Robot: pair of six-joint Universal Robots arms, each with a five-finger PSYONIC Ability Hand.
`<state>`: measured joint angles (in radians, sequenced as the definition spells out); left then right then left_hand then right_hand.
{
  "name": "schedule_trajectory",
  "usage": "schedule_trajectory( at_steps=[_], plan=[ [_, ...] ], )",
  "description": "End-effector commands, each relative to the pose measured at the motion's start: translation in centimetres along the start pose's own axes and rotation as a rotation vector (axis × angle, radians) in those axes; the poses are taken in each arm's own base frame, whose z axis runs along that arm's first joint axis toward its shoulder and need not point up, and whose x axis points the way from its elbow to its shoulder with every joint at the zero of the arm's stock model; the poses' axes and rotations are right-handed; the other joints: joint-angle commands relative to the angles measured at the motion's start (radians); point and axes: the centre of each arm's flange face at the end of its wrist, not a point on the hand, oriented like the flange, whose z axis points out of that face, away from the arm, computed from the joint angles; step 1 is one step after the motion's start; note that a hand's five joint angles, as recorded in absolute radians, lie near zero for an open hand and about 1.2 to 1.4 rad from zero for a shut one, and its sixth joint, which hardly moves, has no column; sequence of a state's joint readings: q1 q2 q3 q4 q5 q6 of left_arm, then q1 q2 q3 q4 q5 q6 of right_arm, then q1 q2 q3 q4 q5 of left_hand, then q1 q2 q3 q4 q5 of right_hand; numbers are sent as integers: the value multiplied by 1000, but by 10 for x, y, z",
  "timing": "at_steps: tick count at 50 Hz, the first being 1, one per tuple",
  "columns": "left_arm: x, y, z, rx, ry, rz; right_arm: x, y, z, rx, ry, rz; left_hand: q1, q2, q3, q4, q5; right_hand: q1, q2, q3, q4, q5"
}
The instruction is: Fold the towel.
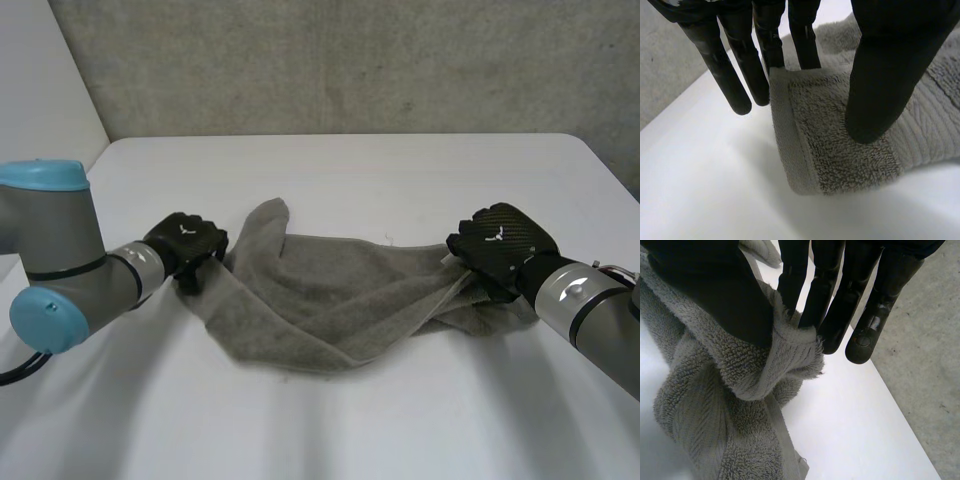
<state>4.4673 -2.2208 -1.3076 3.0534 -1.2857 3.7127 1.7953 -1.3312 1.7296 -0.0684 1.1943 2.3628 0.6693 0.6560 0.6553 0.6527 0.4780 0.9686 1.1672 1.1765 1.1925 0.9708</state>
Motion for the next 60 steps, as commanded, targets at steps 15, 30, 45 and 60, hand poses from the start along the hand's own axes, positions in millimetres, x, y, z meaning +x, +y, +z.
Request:
schedule_trajectory(
  at_steps=[15, 30, 45, 60],
  plan=[
    [-5, 2, -4, -90, -102, 13, 7, -10, -6, -68, -46, -20, 727, 740, 741, 744, 744, 428, 229, 220, 204, 251],
    [-23, -80, -122, 7, -240, 17, 55, -50, -45, -189, -38, 105, 727, 740, 741, 744, 744, 428, 229, 220, 204, 251],
    [-84, -175, -209, 527, -528, -291, 150, -147, -102, 200, 369, 161, 727, 740, 741, 744, 744, 428, 229, 220, 204, 251],
    [-84, -115, -129, 286, -448, -389, 107, -62, -31, -162, 96, 89, 727, 740, 741, 744, 744, 428, 229, 220, 204, 251]
  ],
)
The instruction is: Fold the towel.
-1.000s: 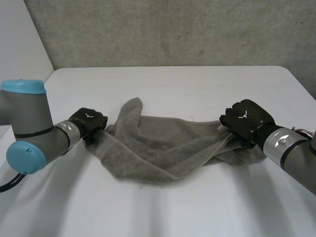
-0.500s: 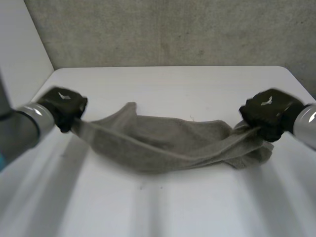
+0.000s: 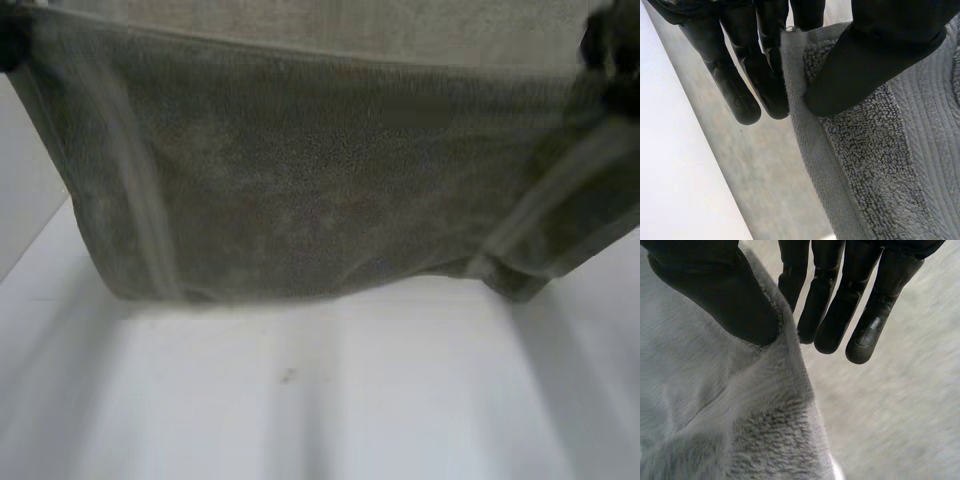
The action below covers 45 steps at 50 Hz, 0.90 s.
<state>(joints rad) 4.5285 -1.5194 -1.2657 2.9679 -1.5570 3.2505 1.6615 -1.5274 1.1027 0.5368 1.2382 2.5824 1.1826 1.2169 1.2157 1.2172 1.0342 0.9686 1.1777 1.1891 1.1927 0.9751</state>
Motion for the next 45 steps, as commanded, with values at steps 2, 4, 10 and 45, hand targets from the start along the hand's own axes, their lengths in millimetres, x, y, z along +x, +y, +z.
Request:
schedule_trajectory(
  at_steps=[2, 4, 10, 45],
  plan=[
    [14, 113, 39, -334, 45, 17, -37, 71, 46, -244, -171, -119, 214, 179, 181, 179, 188, 428, 219, 207, 204, 247],
    [16, 127, 48, -362, 47, 25, -48, 83, 69, -266, -175, -133, 214, 179, 181, 179, 188, 428, 219, 207, 204, 247],
    [31, 151, 87, -348, 82, 76, -57, 80, 117, -149, -58, -188, 214, 179, 181, 179, 188, 428, 219, 207, 204, 247],
    [48, 205, 90, -267, 64, -32, -106, 121, 116, -4, -185, -178, 214, 179, 181, 179, 188, 428, 219, 207, 204, 247]
  ],
)
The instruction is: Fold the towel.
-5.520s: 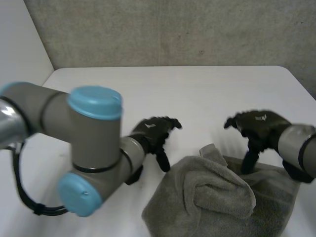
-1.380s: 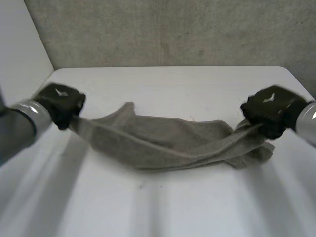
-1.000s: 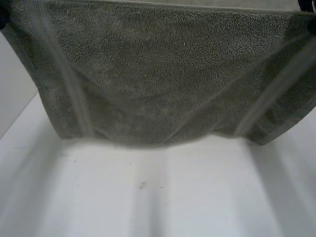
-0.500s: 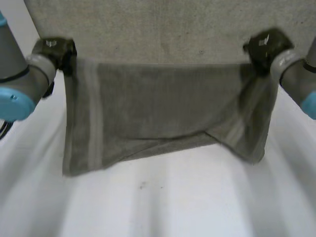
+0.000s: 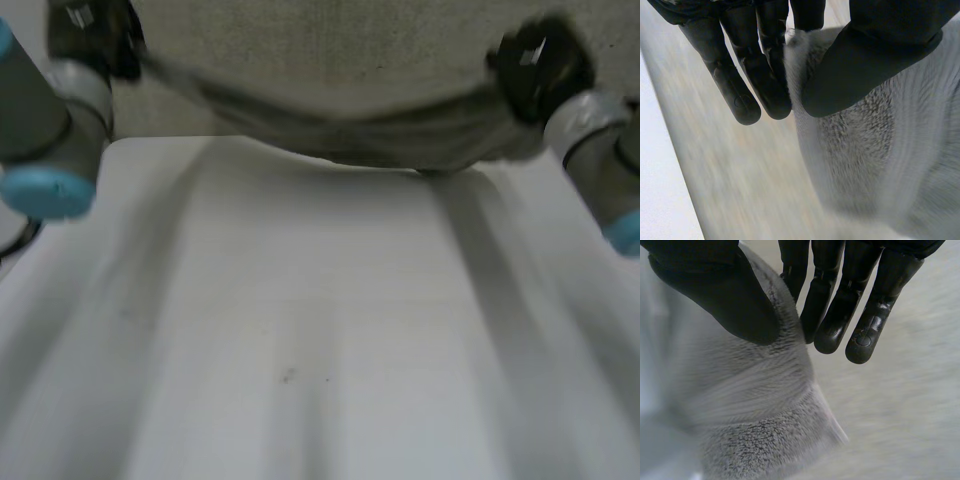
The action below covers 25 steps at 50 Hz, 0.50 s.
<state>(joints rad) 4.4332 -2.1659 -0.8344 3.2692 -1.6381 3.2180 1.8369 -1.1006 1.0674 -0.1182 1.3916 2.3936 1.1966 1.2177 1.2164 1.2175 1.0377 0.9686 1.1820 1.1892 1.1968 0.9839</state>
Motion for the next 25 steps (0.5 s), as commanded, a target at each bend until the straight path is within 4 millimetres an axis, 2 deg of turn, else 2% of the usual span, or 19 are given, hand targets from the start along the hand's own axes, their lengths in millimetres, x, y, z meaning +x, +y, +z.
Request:
schedule_trajectory(
  at_steps=[1, 2, 3, 7, 9, 13, 15, 16, 18, 25],
  plan=[
    [-5, 117, -67, -411, 54, 21, -79, 57, -49, -218, -401, 115, 200, 179, 180, 179, 184, 428, 214, 207, 199, 238],
    [-7, 130, -78, -460, 51, 23, -80, 57, -49, -218, -401, 116, 200, 179, 180, 179, 184, 428, 214, 207, 199, 238],
    [-9, 139, -89, -499, 51, 23, -90, 63, -59, -247, -453, 137, 200, 179, 180, 179, 184, 428, 214, 207, 199, 238],
    [-14, 142, -101, -512, 39, 23, -111, 74, -83, -315, -554, 210, 200, 179, 180, 179, 184, 428, 214, 207, 199, 238],
    [-19, 140, -106, -511, 28, 21, -113, 77, -88, -338, -567, 232, 200, 179, 180, 179, 184, 428, 214, 207, 199, 238],
    [-26, 134, -117, -509, 17, 22, -112, 82, -96, -379, -575, 265, 200, 179, 180, 179, 184, 428, 214, 207, 199, 238],
    [-26, 129, -119, -503, 17, 22, -109, 84, -101, -407, -573, 290, 200, 179, 180, 179, 184, 113, -100, -107, -115, -77],
    [-27, 125, -120, -496, 15, 22, -109, 84, -101, -407, -573, 290, 200, 179, 180, 179, 184, 112, -102, -109, -117, -78],
    [-27, 122, -122, -491, 14, 21, -102, 89, -104, -438, -543, 337, 200, 179, 180, 179, 184, -128, -342, -349, -356, -318],
    [-34, 112, -120, -463, -5, 20, -90, 109, -103, -506, -439, 516, 200, 179, 180, 179, 184, -141, -354, -361, -369, -331]
  ],
)
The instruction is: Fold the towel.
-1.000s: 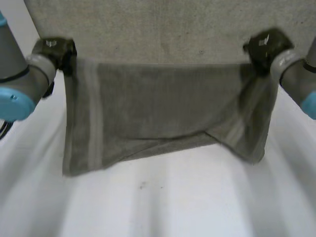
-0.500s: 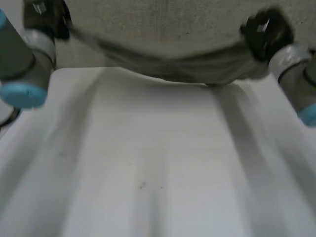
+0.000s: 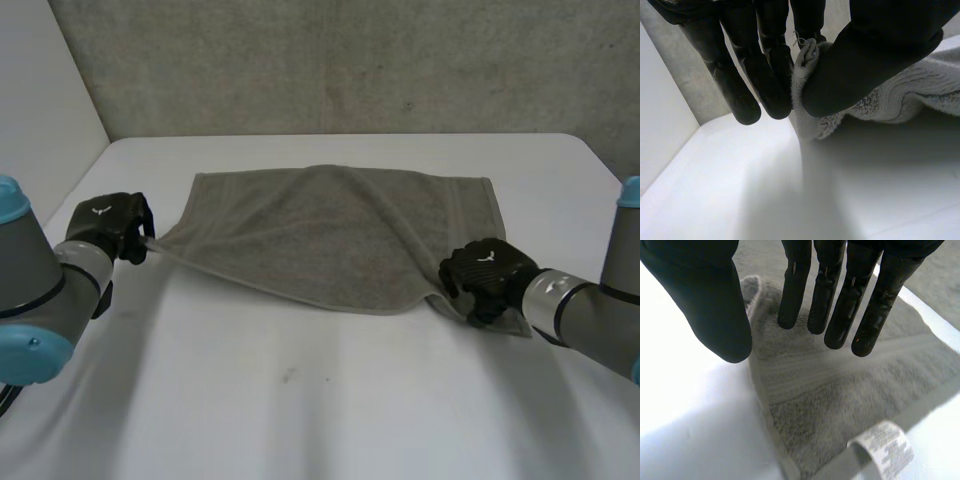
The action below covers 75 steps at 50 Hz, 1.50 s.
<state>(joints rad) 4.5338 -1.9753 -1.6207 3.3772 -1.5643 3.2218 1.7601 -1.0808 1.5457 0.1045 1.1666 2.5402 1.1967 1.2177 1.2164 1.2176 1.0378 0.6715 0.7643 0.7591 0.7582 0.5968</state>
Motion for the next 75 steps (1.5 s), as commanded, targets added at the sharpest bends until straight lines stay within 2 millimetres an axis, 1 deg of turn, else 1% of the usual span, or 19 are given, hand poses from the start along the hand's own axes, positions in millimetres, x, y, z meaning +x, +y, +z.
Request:
schedule_trajectory(
  at_steps=[1, 5, 8, 10, 15, 23, 33, 38, 40, 52, 53, 54, 56, 68, 69, 70, 72, 73, 75],
  plan=[
    [-5, -9, -2, 25, -14, -4, 23, 13, 0, 7, 77, 213, 200, 179, 180, 179, 184, 156, 63, 69, 70, 56],
    [-8, -8, -2, 22, -21, -6, 31, 21, -1, -2, 94, 267, 200, 179, 180, 179, 184, 112, 19, 25, 25, 12],
    [-10, -8, -1, 20, -27, -7, 39, 32, -4, -29, 113, 298, 200, 179, 180, 179, 184, -58, -150, -145, -144, -157],
    [-15, -9, 1, 22, -42, -10, 40, 35, -5, -36, 116, 301, 200, 179, 180, 179, 184, -90, -183, -178, -177, -190],
    [-26, -10, 5, 26, -68, -16, 43, 41, -7, -45, 119, 274, 200, 179, 180, 179, 184, -93, -186, -181, -180, -193],
    [-24, -8, 4, 20, -53, -16, 37, 48, -3, -40, 76, 174, 200, 179, 180, 179, 184, -73, -166, -160, -160, -173],
    [-24, -7, 4, 17, -52, -16, 44, 53, 10, 6, 113, 134, 200, 179, 180, 179, 184, 200, 107, 112, 113, 100],
    [-24, -6, 4, 13, -51, -16, 47, 55, 14, 9, 123, 128, 200, 179, 180, 179, 184, 244, 152, 157, 158, 144],
    [-23, -6, 4, 13, -50, -16, 49, 53, 15, 19, 129, 121, 200, 179, 180, 179, 184, 341, 248, 253, 254, 241],
    [-21, -2, 3, 1, -43, -15, 49, 54, 22, 32, 126, 111, 200, 179, 180, 179, 184, 412, 319, 324, 325, 312],
    [-21, -2, 3, 1, -43, -15, 50, 53, 23, 36, 125, 108, 200, 179, 180, 179, 184, 537, 444, 449, 450, 437],
    [-21, -2, 3, 1, -43, -15, 50, 53, 23, 36, 125, 108, 200, 179, 180, 179, 184, 538, 445, 450, 451, 438],
    [-20, -2, 3, -1, -41, -15, 51, 53, 26, 42, 128, 104, 200, 179, 180, 179, 184, 724, 631, 636, 637, 624],
    [-17, 0, 1, -6, -33, -14, 64, 43, 28, 75, 182, 111, 200, 179, 180, 179, 184, 725, 632, 637, 638, 625],
    [-17, 0, 1, -6, -33, -14, 64, 43, 27, 72, 180, 113, 200, 179, 180, 179, 184, 581, 488, 493, 494, 481],
    [-17, 0, 1, -6, -33, -14, 64, 43, 27, 72, 180, 113, 200, 179, 180, 179, 184, 579, 486, 491, 492, 479],
    [-17, 0, 0, -6, -33, -14, 60, 46, 24, 44, 161, 129, 200, 179, 180, 179, 184, 231, 138, 143, 144, 131],
    [-17, -1, 1, -5, -33, -13, 60, 46, 24, 44, 161, 129, 200, 179, 180, 179, 184, 230, 137, 142, 143, 130],
    [-17, 0, 0, -6, -33, -14, 54, 49, 23, 8, 131, 141, 200, 179, 180, 179, 184, 57, -35, -30, -29, -43]
  ],
)
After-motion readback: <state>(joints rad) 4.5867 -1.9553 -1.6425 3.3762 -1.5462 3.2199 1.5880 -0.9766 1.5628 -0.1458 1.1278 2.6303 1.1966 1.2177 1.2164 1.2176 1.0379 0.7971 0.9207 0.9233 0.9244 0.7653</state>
